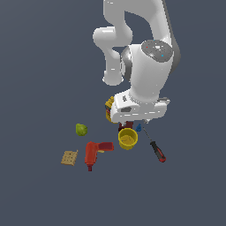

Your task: Pick up a designated object from a clutter of objects.

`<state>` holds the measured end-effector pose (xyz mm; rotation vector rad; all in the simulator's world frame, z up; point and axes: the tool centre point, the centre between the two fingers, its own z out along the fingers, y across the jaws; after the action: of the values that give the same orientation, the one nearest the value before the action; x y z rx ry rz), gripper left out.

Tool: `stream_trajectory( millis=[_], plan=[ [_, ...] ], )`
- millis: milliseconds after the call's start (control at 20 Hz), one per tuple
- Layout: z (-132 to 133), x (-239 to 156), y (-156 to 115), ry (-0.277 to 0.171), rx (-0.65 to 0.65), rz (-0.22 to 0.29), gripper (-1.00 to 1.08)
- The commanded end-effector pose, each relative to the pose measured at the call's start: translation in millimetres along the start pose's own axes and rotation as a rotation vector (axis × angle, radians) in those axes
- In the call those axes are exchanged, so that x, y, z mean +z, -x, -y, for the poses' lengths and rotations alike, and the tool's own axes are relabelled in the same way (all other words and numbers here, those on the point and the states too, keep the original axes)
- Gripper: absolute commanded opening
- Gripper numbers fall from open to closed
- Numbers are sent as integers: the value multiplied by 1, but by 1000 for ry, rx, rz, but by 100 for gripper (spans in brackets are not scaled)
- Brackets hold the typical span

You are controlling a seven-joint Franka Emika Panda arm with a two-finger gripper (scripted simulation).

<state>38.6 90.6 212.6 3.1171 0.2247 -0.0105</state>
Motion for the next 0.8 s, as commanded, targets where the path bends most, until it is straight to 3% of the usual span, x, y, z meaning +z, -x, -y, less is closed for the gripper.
stream_trajectory(
  millis=[0,400,750],
  plan=[
    [21,25,-8,3,-38,-1,100],
    [83,98,-21,-1,-143,-6,100],
    [116,135,-21,-11,-194,-9,100]
  ],
)
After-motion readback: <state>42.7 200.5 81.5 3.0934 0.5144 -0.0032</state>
